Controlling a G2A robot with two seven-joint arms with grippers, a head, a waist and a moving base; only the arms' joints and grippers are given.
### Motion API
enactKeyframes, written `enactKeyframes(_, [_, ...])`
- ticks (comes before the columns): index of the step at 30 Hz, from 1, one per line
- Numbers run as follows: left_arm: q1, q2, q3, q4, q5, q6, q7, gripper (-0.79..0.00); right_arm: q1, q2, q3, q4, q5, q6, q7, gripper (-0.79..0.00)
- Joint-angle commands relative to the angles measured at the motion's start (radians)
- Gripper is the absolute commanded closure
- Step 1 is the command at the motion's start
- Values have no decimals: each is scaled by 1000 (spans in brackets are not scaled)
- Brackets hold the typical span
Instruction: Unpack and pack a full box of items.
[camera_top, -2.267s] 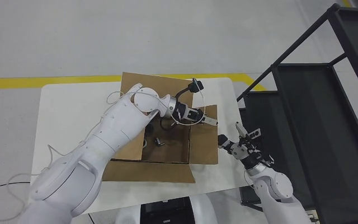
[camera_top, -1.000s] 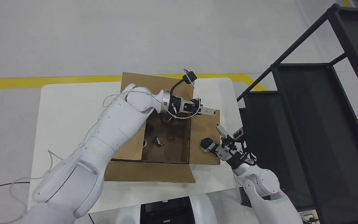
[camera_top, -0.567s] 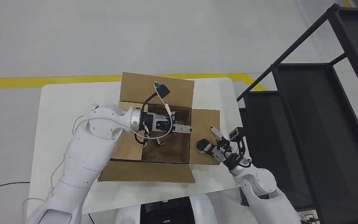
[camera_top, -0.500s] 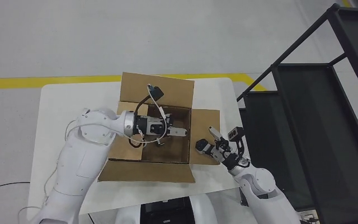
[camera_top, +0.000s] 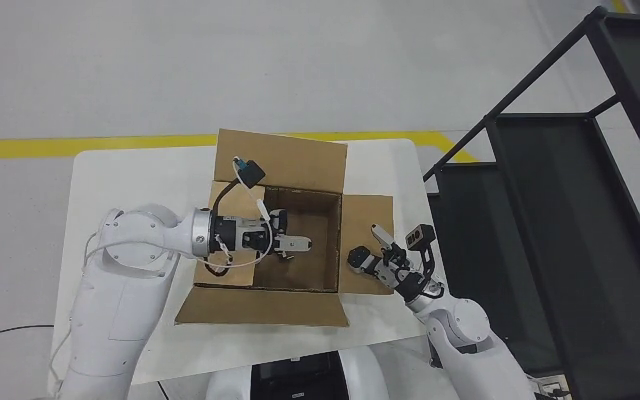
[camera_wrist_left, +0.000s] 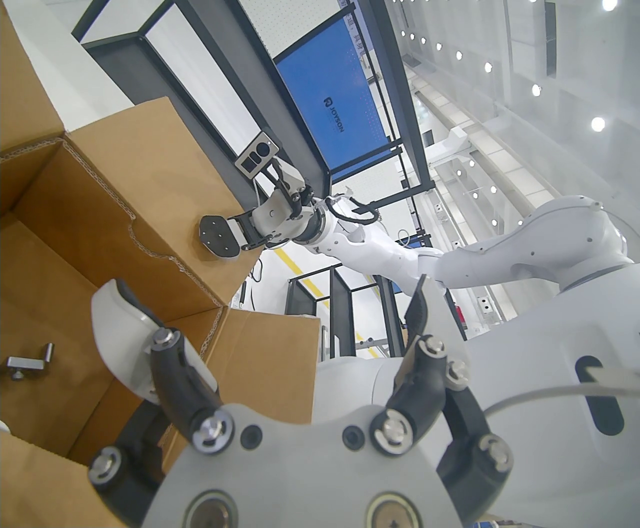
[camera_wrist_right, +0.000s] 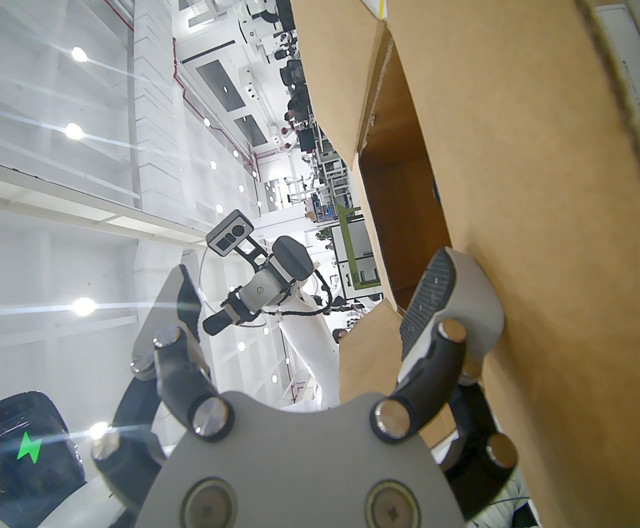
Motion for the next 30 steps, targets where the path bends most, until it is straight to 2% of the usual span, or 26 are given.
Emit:
enactKeyframes(1, [0,0,0,0,0,0,0,-785,0,0,0,0,0,0,0,-785])
enactKeyframes(4, [21,3,-22,-2,-9,2,45,-785,0,0,0,0,0,0,0,-785])
enactKeyframes(9, [103,25,-140,-1,-62,-16,76,-785,0,0,0,0,0,0,0,-785])
enactKeyframes(16, [218,58,-312,-26,-147,-44,29,-785,26,-3,-46,-11,-57,23,-43,-785])
enactKeyframes(21, [276,76,-413,-32,-204,-55,7,-785,62,-9,-82,50,-87,19,-111,-785])
enactKeyframes(30, [355,98,-522,-76,-266,-64,16,-785,89,-11,-93,132,-104,18,-161,-785])
